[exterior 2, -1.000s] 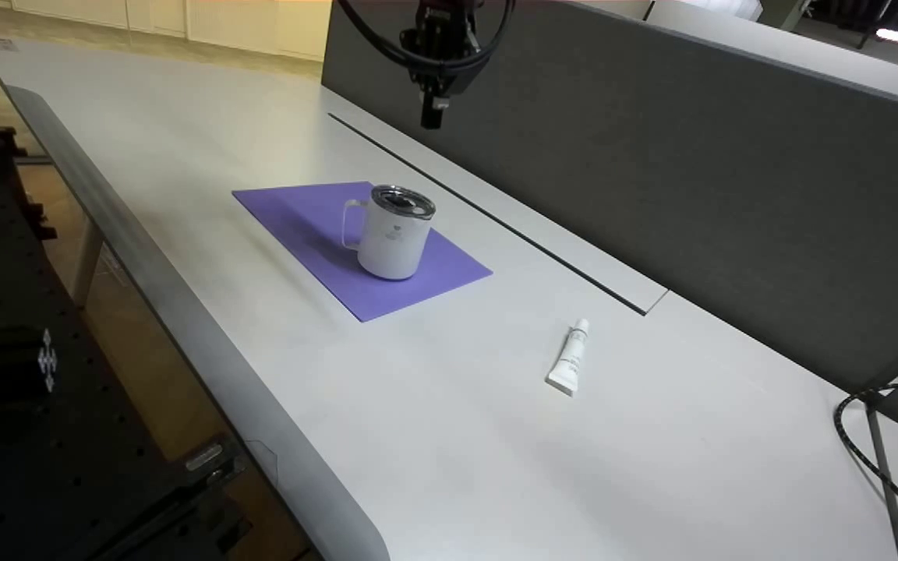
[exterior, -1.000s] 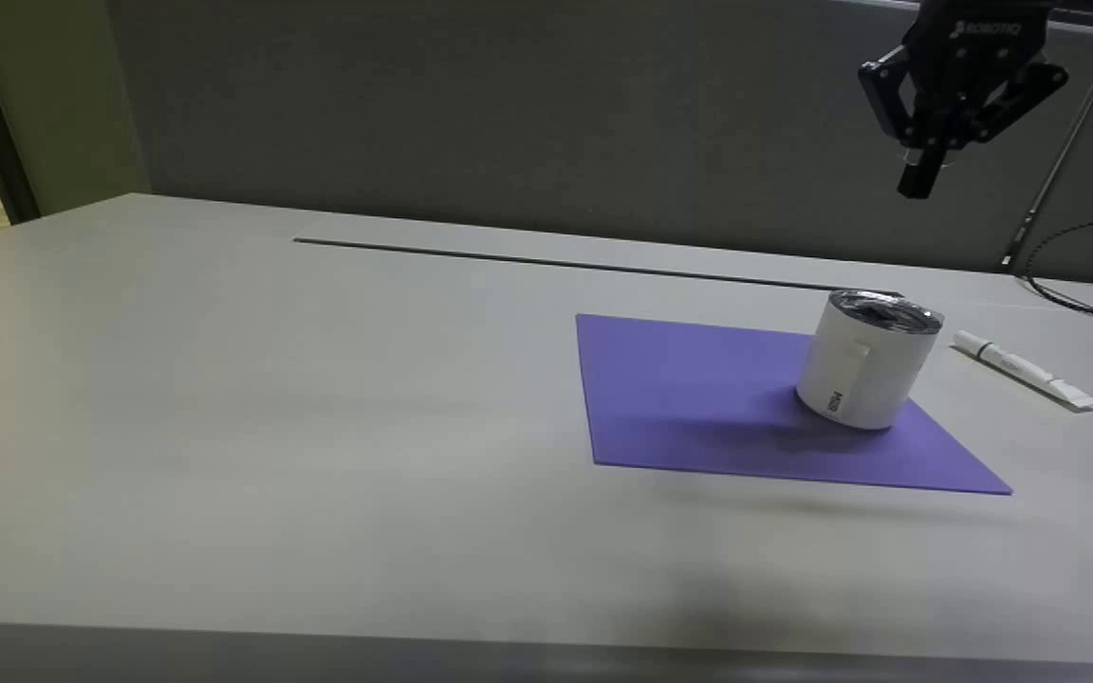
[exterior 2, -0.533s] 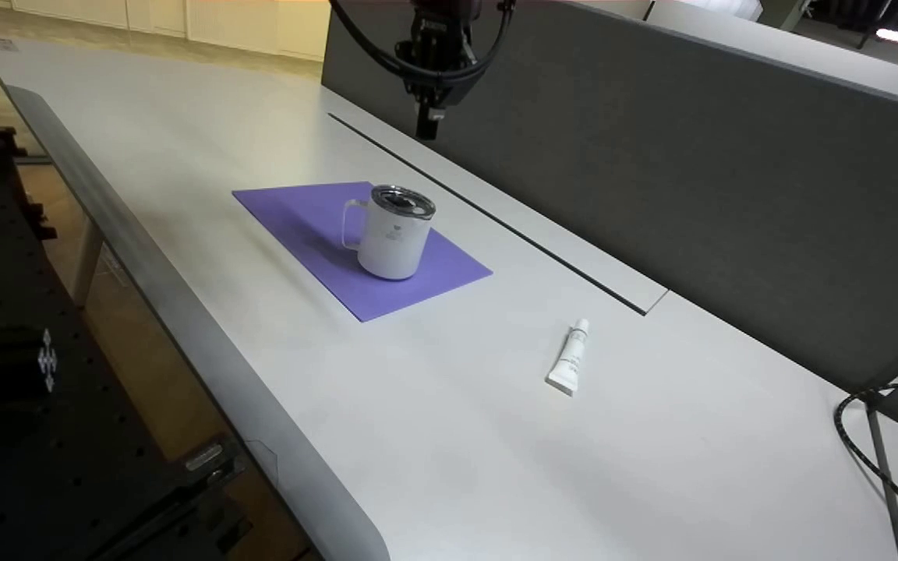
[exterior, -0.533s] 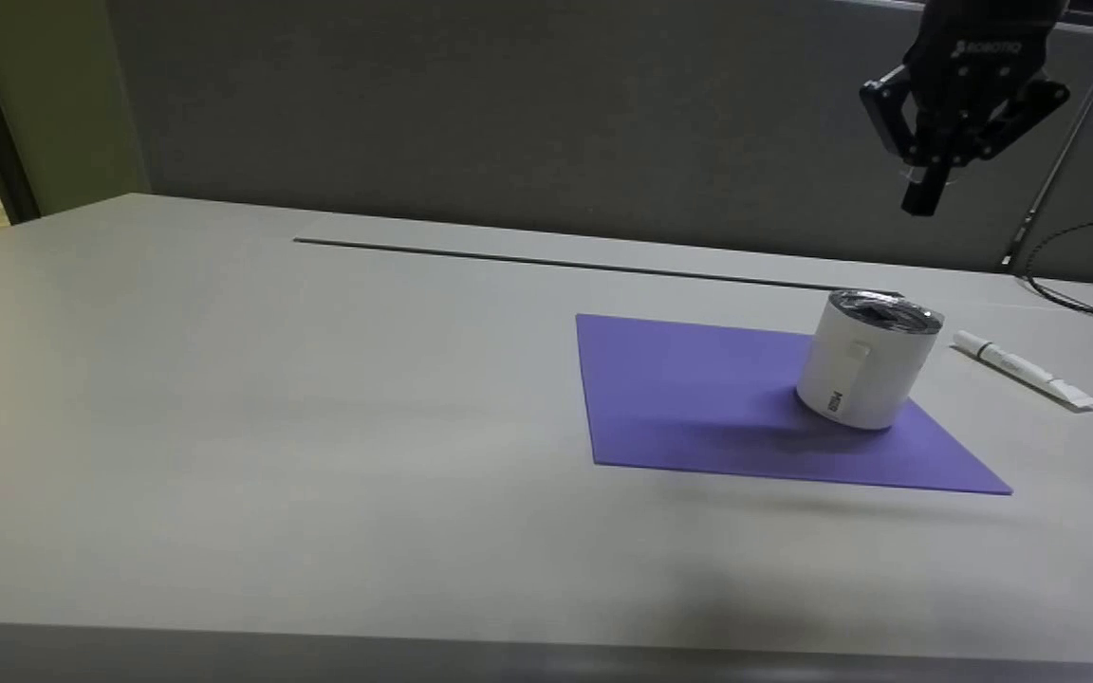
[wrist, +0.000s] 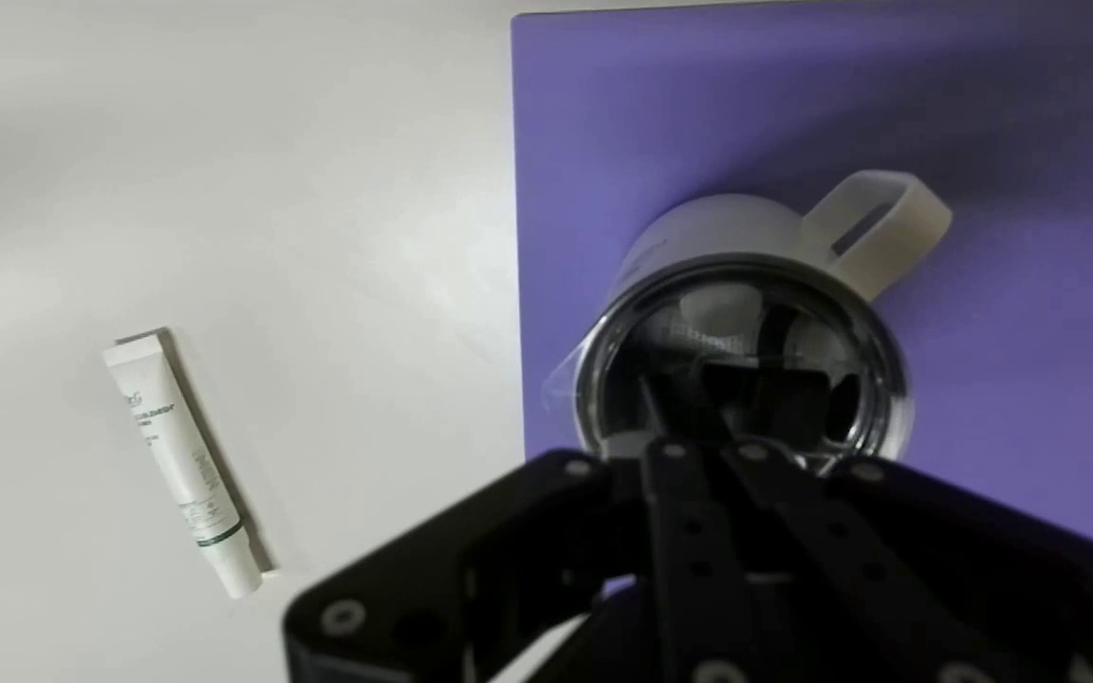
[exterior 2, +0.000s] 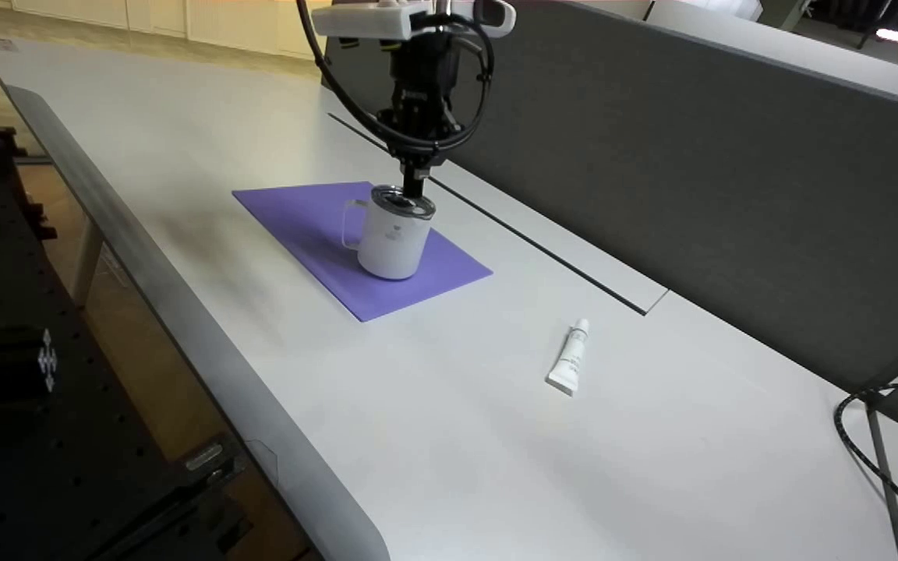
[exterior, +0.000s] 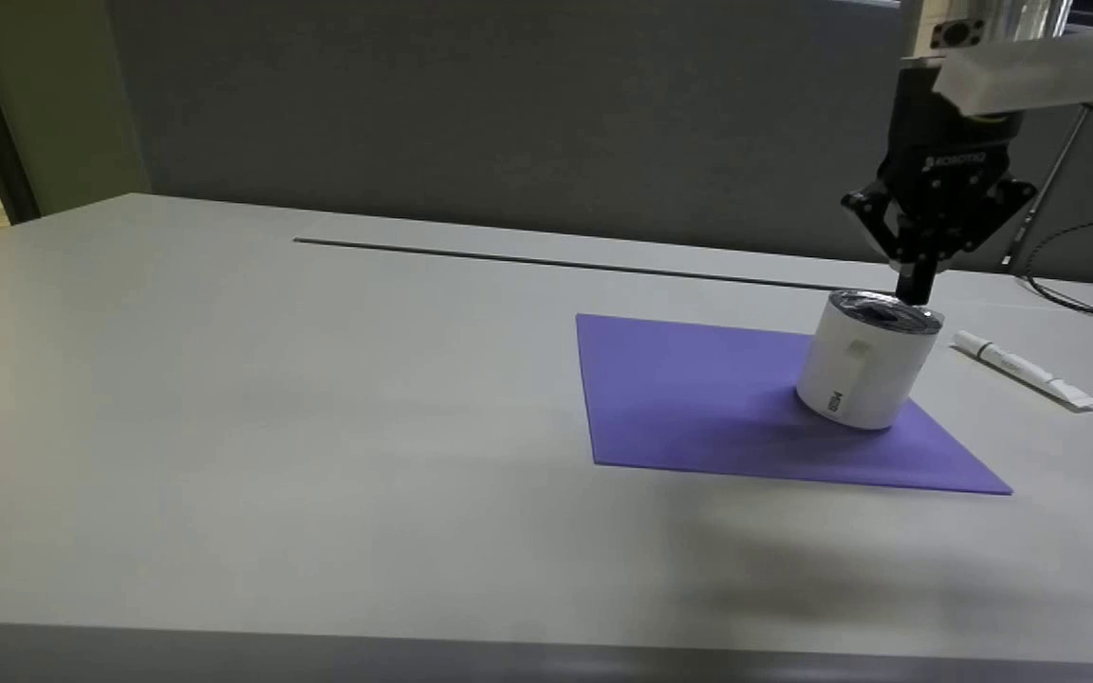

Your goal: Close the sliding lid on the travel mug

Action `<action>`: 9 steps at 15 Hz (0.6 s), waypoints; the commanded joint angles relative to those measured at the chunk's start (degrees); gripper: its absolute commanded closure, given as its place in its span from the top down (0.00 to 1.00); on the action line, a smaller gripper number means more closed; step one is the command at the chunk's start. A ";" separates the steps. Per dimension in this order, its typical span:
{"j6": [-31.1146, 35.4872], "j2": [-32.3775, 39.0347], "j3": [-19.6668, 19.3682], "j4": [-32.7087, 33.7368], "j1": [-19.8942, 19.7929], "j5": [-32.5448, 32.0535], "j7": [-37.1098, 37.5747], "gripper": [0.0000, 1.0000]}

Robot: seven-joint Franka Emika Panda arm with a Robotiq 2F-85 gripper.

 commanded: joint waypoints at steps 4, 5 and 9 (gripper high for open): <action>3.22 2.92 -3.33 0.67 4.31 -0.83 4.04 0.00; 3.14 2.94 -3.62 0.66 4.63 -0.77 4.09 0.00; 3.39 3.26 -3.20 0.30 4.24 2.46 2.83 0.00</action>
